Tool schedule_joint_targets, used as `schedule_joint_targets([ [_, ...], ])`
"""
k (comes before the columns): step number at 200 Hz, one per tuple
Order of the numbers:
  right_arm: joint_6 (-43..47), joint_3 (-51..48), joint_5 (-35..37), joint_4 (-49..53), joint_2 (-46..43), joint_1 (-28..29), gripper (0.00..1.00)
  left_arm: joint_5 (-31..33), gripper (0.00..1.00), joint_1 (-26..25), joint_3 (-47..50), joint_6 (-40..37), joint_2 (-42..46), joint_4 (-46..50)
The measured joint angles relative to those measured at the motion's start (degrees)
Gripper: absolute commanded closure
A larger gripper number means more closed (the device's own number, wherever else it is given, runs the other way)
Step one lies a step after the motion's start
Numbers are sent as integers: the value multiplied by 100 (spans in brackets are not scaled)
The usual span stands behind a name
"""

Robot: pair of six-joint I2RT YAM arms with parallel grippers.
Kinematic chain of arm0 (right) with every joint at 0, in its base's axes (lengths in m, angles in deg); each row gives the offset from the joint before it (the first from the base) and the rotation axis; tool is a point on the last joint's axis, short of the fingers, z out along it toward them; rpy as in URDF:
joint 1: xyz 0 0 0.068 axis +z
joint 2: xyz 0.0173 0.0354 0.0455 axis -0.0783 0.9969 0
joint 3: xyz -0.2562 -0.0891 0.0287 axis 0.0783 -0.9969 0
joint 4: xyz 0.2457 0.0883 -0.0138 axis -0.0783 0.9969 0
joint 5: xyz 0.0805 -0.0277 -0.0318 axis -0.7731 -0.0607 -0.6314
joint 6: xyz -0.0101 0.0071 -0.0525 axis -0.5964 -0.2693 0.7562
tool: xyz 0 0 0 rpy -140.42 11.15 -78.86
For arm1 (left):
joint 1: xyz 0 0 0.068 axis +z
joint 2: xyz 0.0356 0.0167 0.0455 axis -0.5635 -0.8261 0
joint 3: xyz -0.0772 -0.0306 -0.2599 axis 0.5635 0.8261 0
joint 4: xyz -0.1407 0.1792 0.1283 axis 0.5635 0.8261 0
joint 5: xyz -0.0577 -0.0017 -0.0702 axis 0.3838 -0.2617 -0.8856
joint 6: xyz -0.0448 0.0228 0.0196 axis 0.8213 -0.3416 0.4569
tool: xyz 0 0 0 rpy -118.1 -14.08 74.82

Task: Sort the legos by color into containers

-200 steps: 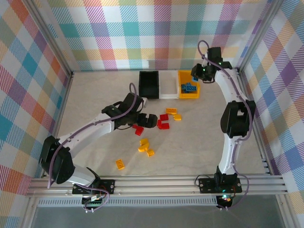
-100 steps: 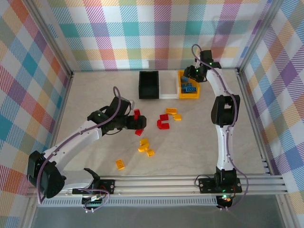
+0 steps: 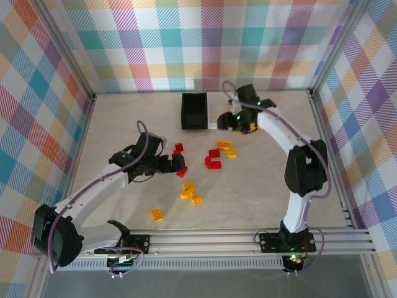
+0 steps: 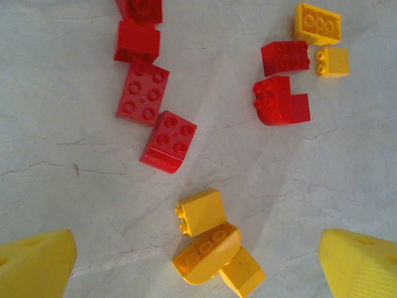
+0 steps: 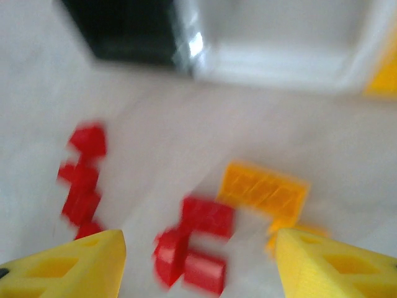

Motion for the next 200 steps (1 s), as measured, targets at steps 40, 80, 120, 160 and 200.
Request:
schedule_joint_targets([
  [40, -26, -1102, 400, 116, -350, 1025, 35, -105, 0, 142, 264, 92, 468, -52],
  [80, -162, -1316, 675, 85, -155, 1475, 40, -144, 0, 142, 516, 177, 837, -61],
  [120, -227, -920, 957, -13, 455, 1637, 45, -146, 0, 142, 570, 192, 1049, -35],
  [160, -243, -448, 1353, 0, 927, 1635, 47, -127, 0, 146, 570, 192, 1235, -11],
  [200, -243, -129, 1550, 15, 1200, 1635, 48, -120, 0, 146, 570, 192, 1268, 133],
])
